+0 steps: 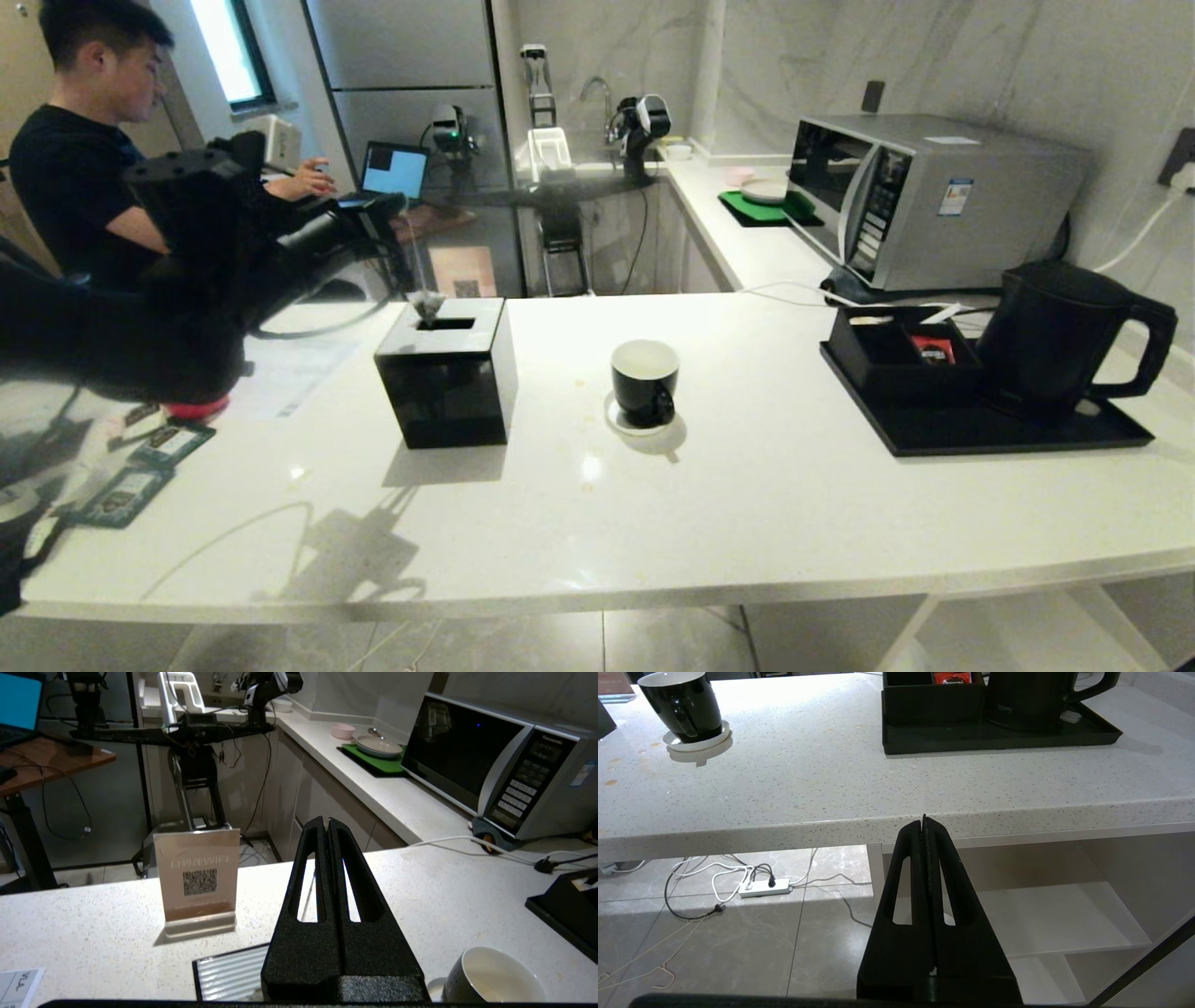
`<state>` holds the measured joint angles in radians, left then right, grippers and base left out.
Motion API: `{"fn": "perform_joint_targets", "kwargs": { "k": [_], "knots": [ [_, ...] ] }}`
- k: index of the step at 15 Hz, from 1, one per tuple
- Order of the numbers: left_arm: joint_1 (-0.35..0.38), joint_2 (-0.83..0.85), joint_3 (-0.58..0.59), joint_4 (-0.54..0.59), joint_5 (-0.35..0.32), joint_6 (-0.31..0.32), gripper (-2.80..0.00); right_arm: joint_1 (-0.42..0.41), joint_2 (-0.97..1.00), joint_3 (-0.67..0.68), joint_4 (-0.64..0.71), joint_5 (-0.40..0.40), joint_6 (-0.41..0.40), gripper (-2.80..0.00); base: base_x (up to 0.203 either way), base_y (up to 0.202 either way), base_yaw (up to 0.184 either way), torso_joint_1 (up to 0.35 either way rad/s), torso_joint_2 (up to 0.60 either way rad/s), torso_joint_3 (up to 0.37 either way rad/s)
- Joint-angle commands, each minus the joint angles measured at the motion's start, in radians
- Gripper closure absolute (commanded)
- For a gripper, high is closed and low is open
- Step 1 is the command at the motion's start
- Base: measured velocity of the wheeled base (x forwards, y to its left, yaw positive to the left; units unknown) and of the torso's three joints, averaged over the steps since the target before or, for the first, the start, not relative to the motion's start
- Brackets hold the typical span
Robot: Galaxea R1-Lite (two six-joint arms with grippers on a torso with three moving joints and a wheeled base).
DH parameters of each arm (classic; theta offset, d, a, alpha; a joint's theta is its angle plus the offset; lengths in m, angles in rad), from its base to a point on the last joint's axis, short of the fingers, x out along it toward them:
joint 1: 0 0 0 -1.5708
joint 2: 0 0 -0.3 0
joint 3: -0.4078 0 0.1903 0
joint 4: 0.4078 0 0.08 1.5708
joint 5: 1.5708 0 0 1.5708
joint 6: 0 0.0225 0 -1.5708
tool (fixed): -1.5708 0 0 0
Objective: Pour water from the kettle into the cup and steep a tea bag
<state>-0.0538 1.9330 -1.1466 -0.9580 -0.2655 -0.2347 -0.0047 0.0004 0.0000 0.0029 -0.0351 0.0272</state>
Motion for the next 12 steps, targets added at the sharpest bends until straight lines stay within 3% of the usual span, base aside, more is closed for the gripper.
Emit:
{"fn": "perform_joint_targets", "kwargs": {
  "k": [1, 12],
  "knots": [
    [0.000, -0.005, 0.034, -0.013, 0.001, 0.000, 0.00, 0.000, 0.001, 0.000, 0.000, 0.000, 0.000, 0.00, 0.000, 0.000, 0.000, 0.000, 0.00, 0.000],
    [0.002, 0.035, 0.151, -0.094, 0.001, 0.003, 0.00, 0.000, 0.001, 0.000, 0.000, 0.000, 0.000, 0.00, 0.000, 0.000, 0.000, 0.000, 0.00, 0.000]
  ]
}}
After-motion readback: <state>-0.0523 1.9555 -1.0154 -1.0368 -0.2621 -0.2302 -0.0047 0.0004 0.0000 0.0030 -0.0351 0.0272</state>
